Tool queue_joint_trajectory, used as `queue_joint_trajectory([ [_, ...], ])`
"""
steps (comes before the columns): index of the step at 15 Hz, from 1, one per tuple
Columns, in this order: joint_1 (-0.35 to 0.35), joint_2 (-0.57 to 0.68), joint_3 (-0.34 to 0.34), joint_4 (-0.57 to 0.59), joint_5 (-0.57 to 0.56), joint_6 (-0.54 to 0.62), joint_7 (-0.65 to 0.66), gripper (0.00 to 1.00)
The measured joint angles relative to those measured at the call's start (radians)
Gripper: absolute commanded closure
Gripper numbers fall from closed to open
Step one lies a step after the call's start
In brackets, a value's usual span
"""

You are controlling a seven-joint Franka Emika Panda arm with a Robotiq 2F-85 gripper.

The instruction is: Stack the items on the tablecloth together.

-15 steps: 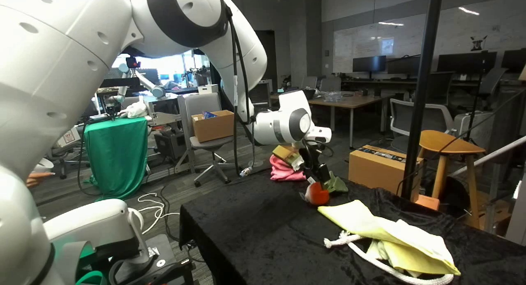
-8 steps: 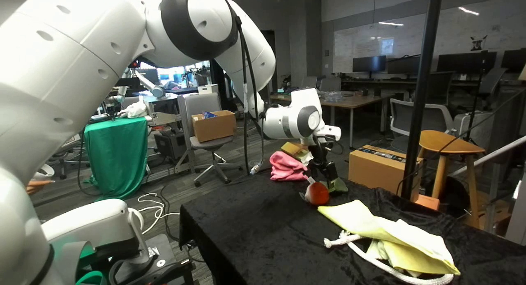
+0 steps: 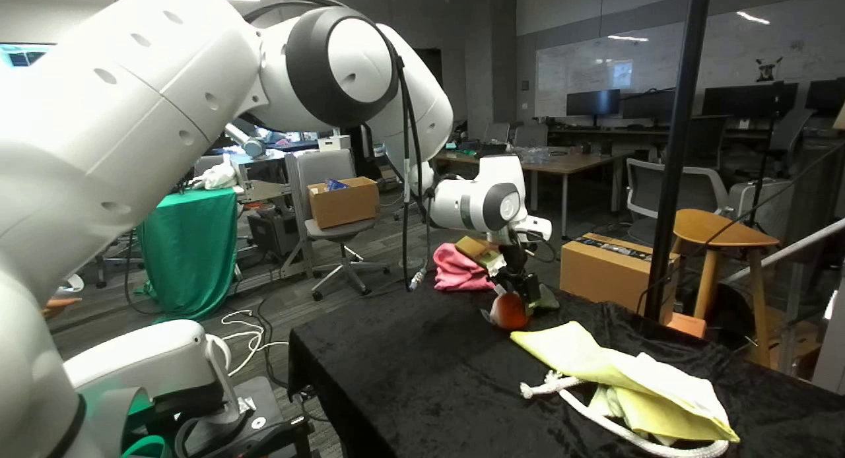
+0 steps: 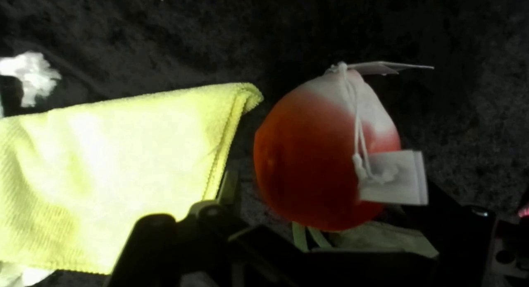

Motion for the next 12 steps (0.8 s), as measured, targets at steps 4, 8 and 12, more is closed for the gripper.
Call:
queue_joint_trajectory([
  [4, -0.007, 0.031, 0.001, 0.034, 0.003, -0.022, -0.004, 0.3],
  [8, -0.016, 0.048, 0.001, 0.058, 0.004, -0.038, -0.005, 0.61],
  [12, -0.022, 0.051, 0.0, 0.069, 0.004, -0.045, -0.005, 0.87],
])
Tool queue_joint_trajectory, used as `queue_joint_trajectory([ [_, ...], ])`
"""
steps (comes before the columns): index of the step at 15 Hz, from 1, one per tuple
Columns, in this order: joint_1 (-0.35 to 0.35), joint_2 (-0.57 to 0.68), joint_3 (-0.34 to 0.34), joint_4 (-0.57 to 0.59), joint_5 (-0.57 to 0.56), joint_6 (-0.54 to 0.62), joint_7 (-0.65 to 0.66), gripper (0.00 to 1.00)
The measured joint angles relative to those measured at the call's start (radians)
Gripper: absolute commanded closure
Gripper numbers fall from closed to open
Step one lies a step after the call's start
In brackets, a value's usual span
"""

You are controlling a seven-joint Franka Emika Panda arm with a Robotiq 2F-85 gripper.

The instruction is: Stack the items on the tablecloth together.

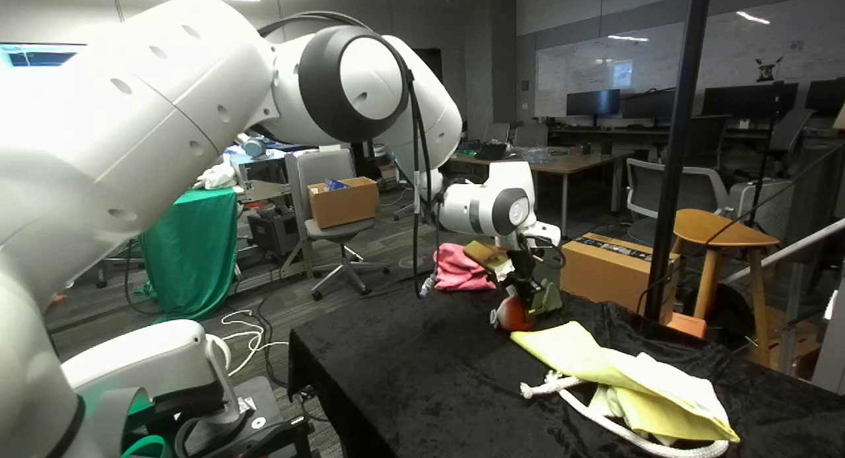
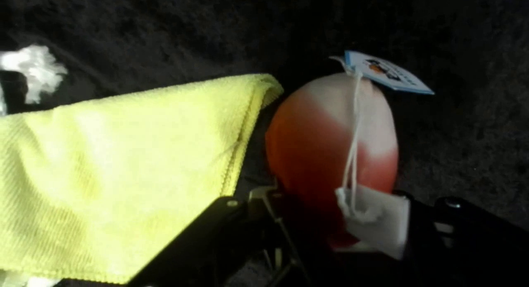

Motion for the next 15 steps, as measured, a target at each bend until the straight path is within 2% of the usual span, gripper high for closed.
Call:
queue_joint_trajectory([
  [2, 0.0, 0.0, -0.001, 0.003, 0.0, -0.004, 0.0, 0.9],
  [3, -0.001, -0.002, -0.001, 0.004, 0.0, -0.006, 0.0, 0.87],
  [4, -0.001, -0.004, -0.002, 0.004, 0.0, -0.007, 0.0, 0.9],
  [9, -0.018, -0.037, -0.006, -0.013, 0.007, -0.008, 0.0, 0.88],
  [15, -0.092, -0.148, -0.03, -0.133, 0.05, 0.01, 0.002, 0.88],
])
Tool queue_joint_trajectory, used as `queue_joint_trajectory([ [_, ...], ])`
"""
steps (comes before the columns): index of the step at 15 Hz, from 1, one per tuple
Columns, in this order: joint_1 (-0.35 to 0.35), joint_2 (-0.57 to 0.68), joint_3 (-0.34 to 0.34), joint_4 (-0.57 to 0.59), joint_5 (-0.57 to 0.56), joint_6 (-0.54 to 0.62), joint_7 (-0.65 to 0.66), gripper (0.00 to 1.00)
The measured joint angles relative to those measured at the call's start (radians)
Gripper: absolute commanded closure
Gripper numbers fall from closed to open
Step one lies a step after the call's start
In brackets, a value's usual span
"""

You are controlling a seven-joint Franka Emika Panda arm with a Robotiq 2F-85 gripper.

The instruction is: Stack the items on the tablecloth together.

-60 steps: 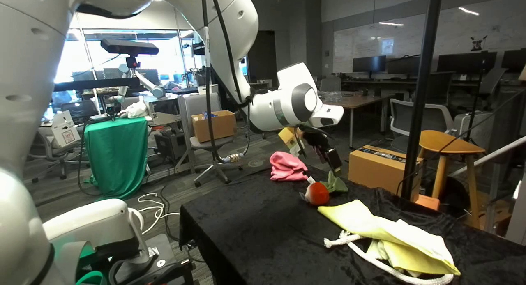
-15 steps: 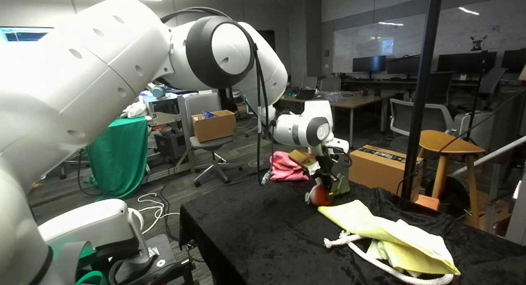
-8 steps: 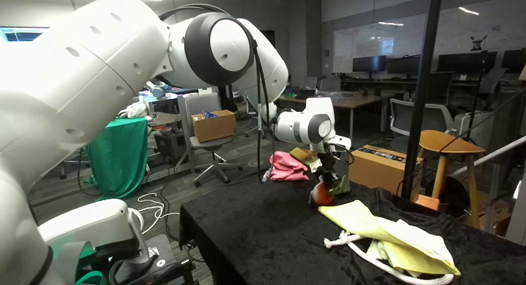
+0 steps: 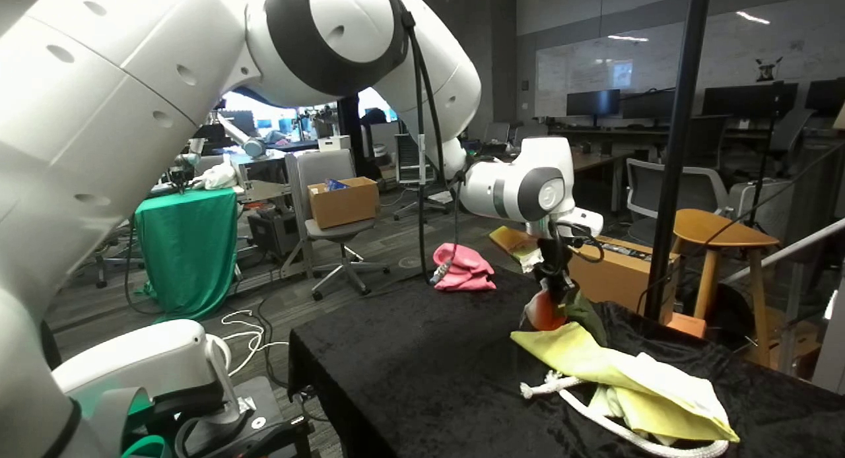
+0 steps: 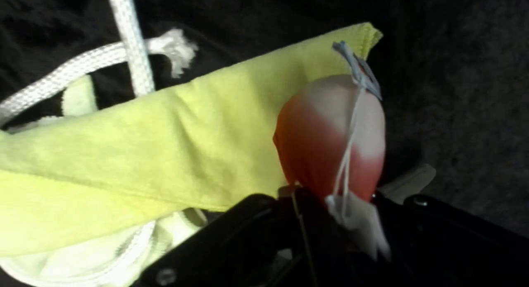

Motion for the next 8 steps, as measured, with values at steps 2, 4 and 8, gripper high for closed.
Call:
queue_joint_trajectory([
  [2, -0.025, -0.023, -0.012, -0.038, 0.011, 0.0, 0.001, 0.88],
  [4, -0.045, -0.032, -0.023, -0.067, 0.02, 0.0, 0.002, 0.88],
  [8, -0.072, -0.029, -0.031, -0.113, 0.033, 0.0, 0.01, 0.88],
])
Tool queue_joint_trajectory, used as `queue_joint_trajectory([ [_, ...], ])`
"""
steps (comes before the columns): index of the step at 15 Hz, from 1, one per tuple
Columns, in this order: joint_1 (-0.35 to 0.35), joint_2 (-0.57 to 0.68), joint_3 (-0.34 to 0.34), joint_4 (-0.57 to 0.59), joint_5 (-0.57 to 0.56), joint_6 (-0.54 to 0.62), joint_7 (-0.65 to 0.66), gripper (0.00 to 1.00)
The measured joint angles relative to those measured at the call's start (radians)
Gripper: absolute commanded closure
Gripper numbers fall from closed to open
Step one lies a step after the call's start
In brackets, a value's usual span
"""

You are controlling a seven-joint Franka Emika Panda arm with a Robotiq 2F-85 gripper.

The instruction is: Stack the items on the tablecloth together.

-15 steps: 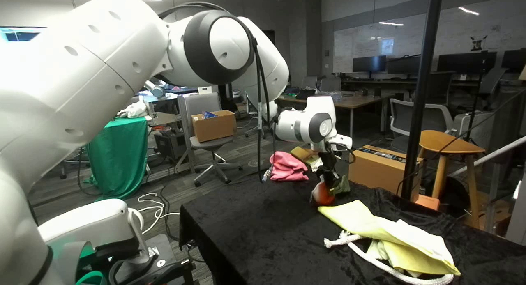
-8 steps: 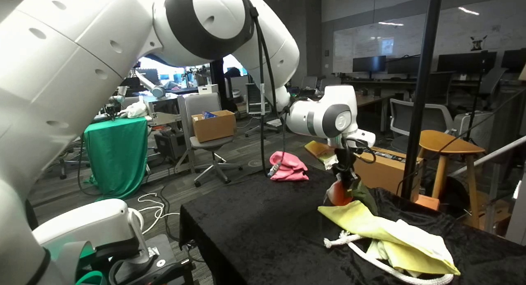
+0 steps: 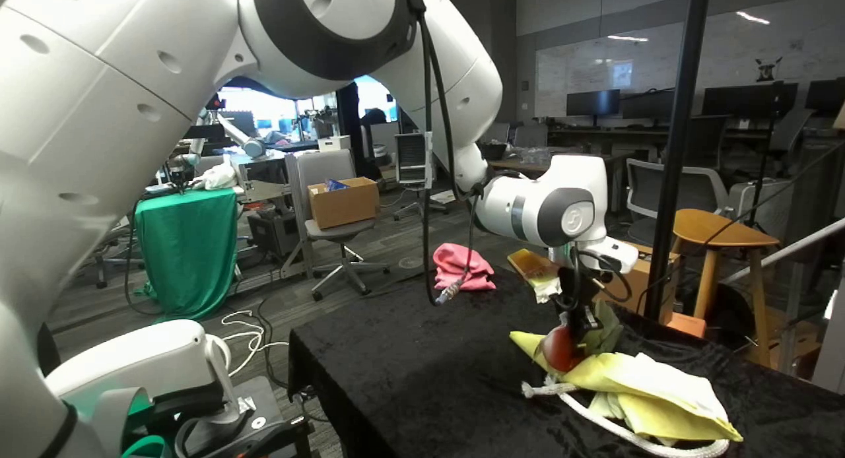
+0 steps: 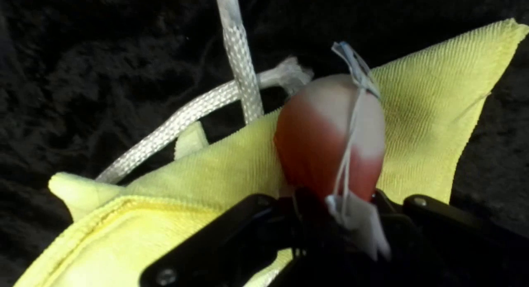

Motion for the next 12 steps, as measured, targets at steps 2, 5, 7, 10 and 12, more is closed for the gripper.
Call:
queue_joint_trajectory([
  [2, -0.007, 0.004, -0.001, -0.014, 0.014, -0.001, 0.003, 0.79],
  [5, -0.009, 0.011, -0.004, -0.018, 0.025, -0.004, 0.014, 0.45],
  [7, -0.009, 0.013, -0.004, -0.019, 0.029, -0.007, 0.024, 0.3],
  [10, -0.009, 0.015, -0.004, -0.022, 0.032, -0.008, 0.035, 0.07],
  [12, -0.009, 0.015, -0.006, -0.025, 0.032, -0.008, 0.042, 0.0],
])
